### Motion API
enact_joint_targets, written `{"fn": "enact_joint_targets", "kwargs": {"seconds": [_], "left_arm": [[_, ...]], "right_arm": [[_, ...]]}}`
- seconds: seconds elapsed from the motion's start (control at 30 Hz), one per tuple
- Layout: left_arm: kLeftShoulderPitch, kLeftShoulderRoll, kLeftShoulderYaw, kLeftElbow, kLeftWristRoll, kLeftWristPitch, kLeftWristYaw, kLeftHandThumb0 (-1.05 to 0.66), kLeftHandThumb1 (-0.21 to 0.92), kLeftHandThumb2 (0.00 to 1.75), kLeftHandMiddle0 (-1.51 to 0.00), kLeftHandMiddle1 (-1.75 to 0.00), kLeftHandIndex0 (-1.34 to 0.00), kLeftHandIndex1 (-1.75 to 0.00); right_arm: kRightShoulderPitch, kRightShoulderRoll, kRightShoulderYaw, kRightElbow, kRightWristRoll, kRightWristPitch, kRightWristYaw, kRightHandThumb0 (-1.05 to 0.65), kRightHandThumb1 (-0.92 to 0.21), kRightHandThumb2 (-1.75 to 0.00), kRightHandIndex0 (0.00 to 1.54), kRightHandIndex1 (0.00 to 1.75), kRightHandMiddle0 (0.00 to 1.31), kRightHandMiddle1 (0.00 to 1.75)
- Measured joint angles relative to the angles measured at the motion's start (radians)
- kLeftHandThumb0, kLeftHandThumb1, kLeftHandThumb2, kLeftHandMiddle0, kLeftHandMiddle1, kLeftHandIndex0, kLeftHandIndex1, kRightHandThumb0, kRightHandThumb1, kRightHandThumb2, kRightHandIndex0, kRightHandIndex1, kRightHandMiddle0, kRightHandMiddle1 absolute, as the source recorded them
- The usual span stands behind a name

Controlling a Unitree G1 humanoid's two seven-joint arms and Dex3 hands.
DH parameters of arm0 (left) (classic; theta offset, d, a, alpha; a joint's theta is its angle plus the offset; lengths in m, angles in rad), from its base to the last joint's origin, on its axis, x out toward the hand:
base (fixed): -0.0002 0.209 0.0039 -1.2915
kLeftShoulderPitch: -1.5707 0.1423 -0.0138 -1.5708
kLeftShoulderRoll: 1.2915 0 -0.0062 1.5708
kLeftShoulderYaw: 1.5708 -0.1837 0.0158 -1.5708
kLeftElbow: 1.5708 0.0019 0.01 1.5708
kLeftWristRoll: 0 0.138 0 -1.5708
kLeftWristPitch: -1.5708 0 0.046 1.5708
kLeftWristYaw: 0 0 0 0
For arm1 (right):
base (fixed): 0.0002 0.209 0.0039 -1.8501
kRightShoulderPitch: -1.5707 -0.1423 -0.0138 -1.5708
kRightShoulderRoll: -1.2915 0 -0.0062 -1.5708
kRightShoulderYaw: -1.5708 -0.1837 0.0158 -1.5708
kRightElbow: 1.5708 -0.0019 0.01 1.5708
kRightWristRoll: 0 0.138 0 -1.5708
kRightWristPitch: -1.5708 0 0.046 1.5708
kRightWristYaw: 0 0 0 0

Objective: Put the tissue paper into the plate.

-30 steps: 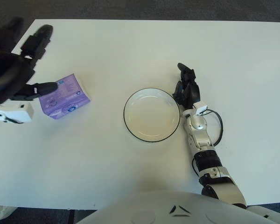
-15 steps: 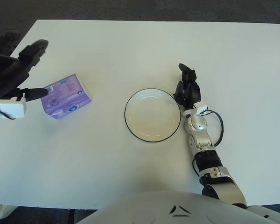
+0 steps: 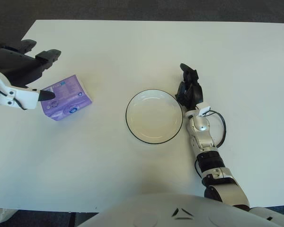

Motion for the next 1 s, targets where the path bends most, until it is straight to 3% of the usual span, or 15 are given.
{"fn": "enact_joint_targets", "kwargs": {"seconds": [0.33, 1.0], "left_arm": [[-0.099, 0.034, -0.132, 0.059, -0.084, -0.013, -0.071, -1.05, 0.92, 0.87, 0.0, 0.0, 0.0, 0.0], [-0.181, 0.036, -0.219, 0.107, -0.123, -0.006, -0.11, -1.05, 0.92, 0.86, 0.0, 0.0, 0.0, 0.0]], "right_arm": [[-0.01, -0.002, -0.008, 0.01, 0.008, -0.006, 0.013, -0.61, -0.92, -0.87, 0.21, 0.0, 0.0, 0.61], [-0.012, -0.002, -0.014, 0.014, 0.018, -0.009, 0.007, -0.62, -0.92, -0.86, 0.22, 0.01, 0.0, 0.63]]}}
